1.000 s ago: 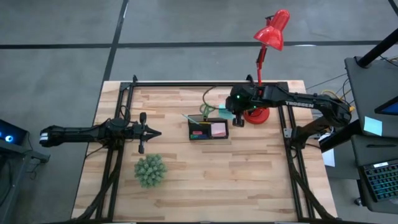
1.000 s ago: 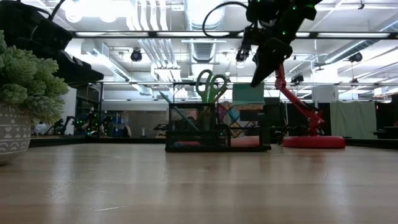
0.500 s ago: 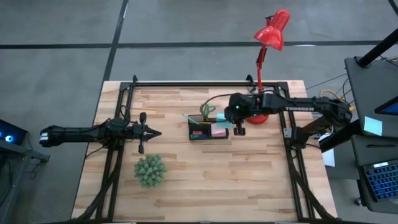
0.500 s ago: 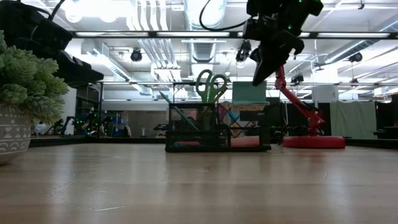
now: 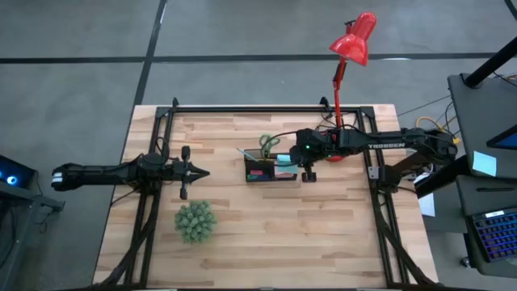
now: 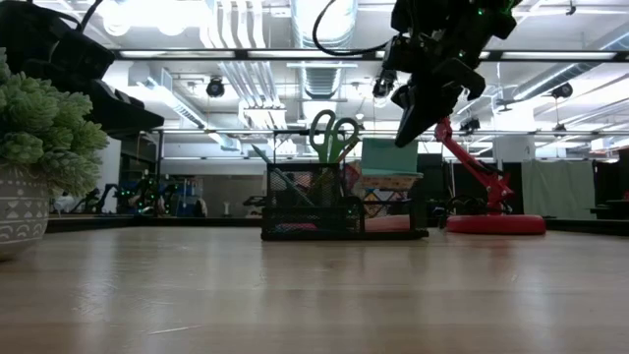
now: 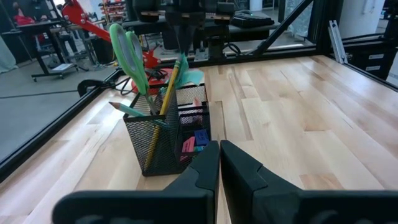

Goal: Pick and place office supplies into organizer
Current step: Put the blue sticky notes into the black desk organizer

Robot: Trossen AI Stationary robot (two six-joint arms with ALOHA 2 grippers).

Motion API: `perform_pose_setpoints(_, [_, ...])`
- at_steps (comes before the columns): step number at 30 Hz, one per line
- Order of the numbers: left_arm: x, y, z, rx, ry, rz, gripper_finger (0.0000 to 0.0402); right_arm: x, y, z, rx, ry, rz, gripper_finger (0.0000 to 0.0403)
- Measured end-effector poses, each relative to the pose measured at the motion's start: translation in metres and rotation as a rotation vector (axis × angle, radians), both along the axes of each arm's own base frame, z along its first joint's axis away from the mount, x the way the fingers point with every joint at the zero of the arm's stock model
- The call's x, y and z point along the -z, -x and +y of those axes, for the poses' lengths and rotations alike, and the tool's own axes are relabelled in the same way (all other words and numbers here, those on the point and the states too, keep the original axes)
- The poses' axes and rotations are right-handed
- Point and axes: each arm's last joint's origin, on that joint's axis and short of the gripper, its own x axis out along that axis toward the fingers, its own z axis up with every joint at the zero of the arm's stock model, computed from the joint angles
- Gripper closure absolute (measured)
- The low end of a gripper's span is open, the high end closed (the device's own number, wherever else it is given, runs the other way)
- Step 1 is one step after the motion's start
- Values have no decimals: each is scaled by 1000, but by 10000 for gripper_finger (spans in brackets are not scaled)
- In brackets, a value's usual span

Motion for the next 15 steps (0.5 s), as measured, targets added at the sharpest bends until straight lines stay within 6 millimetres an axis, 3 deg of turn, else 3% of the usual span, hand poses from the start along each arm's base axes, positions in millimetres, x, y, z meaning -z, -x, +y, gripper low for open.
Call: perform_pose_setpoints(15, [0, 0, 0, 0, 0, 2, 402, 34, -12, -2, -23, 6, 24, 395])
